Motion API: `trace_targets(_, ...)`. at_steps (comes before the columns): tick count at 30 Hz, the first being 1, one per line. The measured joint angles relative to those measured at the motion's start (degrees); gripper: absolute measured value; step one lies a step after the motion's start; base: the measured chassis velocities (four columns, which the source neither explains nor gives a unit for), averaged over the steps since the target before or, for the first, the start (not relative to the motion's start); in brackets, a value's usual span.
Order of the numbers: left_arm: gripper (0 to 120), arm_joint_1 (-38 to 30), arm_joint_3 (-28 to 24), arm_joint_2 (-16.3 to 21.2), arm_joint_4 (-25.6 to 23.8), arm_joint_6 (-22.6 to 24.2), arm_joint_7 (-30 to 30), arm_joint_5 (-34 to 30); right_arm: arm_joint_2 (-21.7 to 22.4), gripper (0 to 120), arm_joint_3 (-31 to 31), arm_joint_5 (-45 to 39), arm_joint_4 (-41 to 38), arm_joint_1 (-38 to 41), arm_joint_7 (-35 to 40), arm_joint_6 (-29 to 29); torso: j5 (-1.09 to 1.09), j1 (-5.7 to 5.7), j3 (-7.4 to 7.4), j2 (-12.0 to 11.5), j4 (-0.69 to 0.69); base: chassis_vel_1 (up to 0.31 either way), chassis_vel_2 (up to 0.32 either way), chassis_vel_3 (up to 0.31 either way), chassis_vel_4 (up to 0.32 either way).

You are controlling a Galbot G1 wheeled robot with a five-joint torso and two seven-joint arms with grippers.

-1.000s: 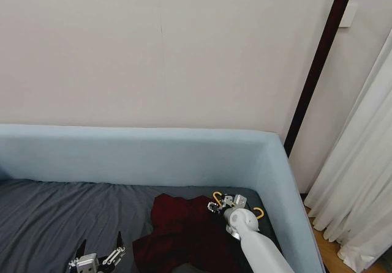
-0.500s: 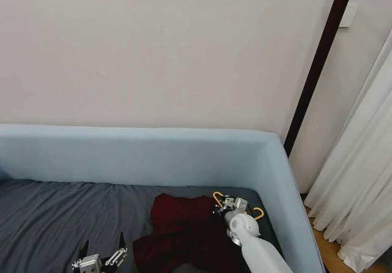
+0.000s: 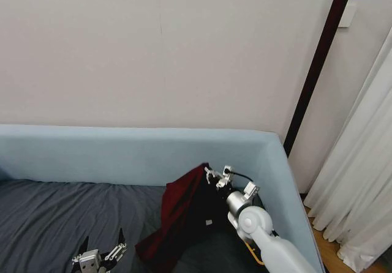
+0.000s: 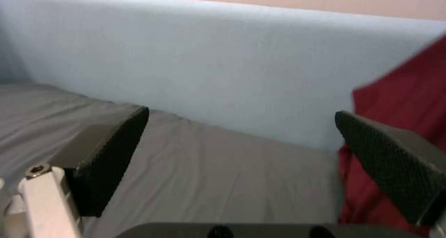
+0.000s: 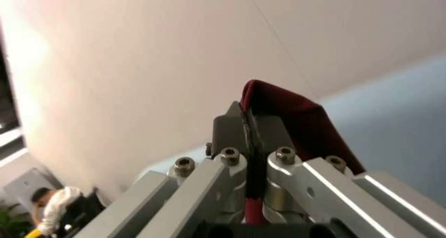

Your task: Pick up the clothes from the sofa and hang them on the clothes hanger.

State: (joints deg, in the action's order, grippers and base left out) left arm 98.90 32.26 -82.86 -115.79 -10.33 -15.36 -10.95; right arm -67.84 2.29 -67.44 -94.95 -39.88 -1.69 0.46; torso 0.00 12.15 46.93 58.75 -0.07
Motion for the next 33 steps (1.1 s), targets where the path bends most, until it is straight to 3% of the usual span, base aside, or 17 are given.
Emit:
trace_targets(6,100,-0.96,0.13,0.17,0.17,0.63,0.00,-0.67,4.13,0,2.48,-5.79,-1.78,11.36,0.02,4.38,0.01,0.01,0.00,0.00,-0.02,0.000,0.000,0.000,0.000)
trace_targets(14,100,-0.69,0.86,0.27,0.23,0.32,-0.14,-1.19,7.62,0,4.36,-9.14,1.61,27.85,-1.53,4.64,0.00,0.00,0.00,0.00,-0.01,0.000,0.000,0.000,0.000)
trace_targets(21,100,-0.37,0.43,-0.01,0.19,0.18,-0.21,-0.83,9.09,0,3.40,-9.94,5.45,33.23,-2.24,4.40,0.02,0.01,0.01,0.00,-0.01,0.000,0.000,0.000,0.000)
trace_targets(26,100,-0.51,0.36,-0.01,0.14,0.23,-0.22,-0.67,10.13,0,2.06,-9.15,0.49,30.18,-1.53,4.13,-0.02,0.01,-0.01,0.00,-0.02,0.000,0.000,0.000,0.000)
trace_targets(29,100,-0.60,0.15,-0.11,0.16,0.32,-0.22,-0.51,11.43,0,4.24,-6.54,-4.76,23.21,-1.12,4.18,0.00,0.01,-0.01,0.00,0.00,0.000,0.000,0.000,0.000)
trace_targets(33,100,-0.50,-0.21,-0.61,0.60,0.33,-0.29,0.43,10.51,0,10.45,2.91,-7.92,6.33,-3.32,5.94,0.01,0.01,0.00,0.00,-0.03,0.000,0.000,0.000,0.000)
